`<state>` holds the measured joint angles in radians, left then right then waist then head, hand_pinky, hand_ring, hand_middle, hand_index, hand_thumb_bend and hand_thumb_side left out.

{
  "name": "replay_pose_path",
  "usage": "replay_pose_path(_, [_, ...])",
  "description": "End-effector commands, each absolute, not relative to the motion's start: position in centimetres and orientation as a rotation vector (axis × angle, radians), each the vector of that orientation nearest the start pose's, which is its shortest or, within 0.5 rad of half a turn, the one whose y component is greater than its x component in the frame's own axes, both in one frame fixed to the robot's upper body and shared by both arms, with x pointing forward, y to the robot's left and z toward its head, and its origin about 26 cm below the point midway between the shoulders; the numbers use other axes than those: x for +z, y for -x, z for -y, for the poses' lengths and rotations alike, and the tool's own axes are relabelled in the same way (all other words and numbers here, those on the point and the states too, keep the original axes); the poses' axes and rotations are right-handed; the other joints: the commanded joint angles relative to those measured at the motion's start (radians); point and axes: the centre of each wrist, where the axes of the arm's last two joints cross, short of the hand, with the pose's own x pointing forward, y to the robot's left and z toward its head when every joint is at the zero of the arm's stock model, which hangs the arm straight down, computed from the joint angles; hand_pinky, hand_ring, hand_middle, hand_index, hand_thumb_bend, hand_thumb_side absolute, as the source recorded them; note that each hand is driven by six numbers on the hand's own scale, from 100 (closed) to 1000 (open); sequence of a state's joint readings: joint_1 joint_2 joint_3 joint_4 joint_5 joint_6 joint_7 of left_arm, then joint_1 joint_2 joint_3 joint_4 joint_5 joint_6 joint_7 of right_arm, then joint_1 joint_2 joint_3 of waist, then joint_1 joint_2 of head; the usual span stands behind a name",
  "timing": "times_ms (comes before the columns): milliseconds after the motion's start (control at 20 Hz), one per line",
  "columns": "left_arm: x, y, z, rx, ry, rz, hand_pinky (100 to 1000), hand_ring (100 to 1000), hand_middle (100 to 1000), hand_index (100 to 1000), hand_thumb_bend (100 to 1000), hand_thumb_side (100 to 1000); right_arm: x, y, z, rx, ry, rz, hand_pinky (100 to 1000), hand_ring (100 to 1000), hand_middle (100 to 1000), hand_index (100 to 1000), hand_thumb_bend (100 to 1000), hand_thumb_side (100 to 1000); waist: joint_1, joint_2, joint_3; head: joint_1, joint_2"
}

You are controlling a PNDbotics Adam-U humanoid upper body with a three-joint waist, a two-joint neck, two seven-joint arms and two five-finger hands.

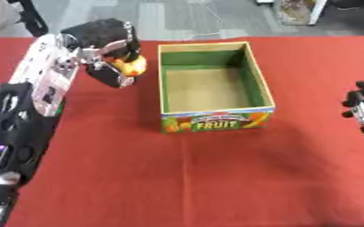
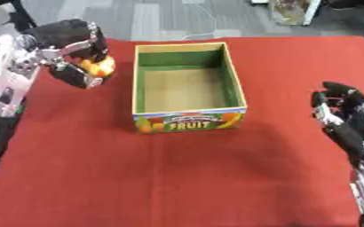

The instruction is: Pick up objects on the table and place them in the box.

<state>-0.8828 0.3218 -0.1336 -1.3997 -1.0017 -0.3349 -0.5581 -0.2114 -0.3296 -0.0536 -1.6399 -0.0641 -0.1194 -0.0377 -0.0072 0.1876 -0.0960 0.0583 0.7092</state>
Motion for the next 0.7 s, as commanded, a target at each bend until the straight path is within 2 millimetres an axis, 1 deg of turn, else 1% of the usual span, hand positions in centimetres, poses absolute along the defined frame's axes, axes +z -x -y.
replay_pose_path(50, [27.3,-42.7,-18.4,2.37,1.288,-2.324,104,158,177,338,225,100,10.3,-32.8,31.5,0.22,0.226,1.993,558,635,625,787,265,403,0.0,-0.018,-0.002,0.004,-0.014])
replay_pose_path(150, [27.2,-42.8,-18.3,2.363,1.293,-2.321,104,158,177,338,225,100,10.3,-32.8,31.5,0.22,0.225,1.993,558,635,625,787,265,403,0.0,-0.018,-0.003,0.004,-0.014])
replay_pose_path(200, [27.1,-42.9,-18.1,2.364,1.287,-2.32,118,172,191,352,236,100,10.3,-32.8,31.4,0.221,0.223,1.995,558,635,625,787,266,403,-0.001,-0.016,-0.005,0.007,-0.018])
replay_pose_path(300, [26.7,-43.3,-16.7,2.391,1.242,-2.331,131,181,199,361,245,100,10.4,-33.0,30.9,0.231,0.204,2.001,558,635,625,787,267,404,-0.002,-0.009,-0.029,0.025,-0.03])
replay_pose_path(400, [25.6,-43.9,-15.3,2.414,1.22,-2.368,141,190,210,375,247,100,10.5,-33.1,30.7,0.238,0.191,2.004,558,635,625,787,267,404,-0.002,-0.006,-0.043,0.035,-0.035])
replay_pose_path(600, [23.3,-44.8,-12.5,2.419,1.191,-2.465,139,187,206,373,251,100,10.5,-33.2,30.4,0.245,0.179,2.005,557,635,624,787,268,404,0.0,-0.002,-0.057,0.043,-0.042])
replay_pose_path(700, [22.3,-45.1,-11.5,2.415,1.179,-2.485,144,192,211,379,256,100,10.5,-33.2,30.3,0.248,0.175,2.006,557,635,624,787,268,404,0.001,0.0,-0.065,0.046,-0.044])
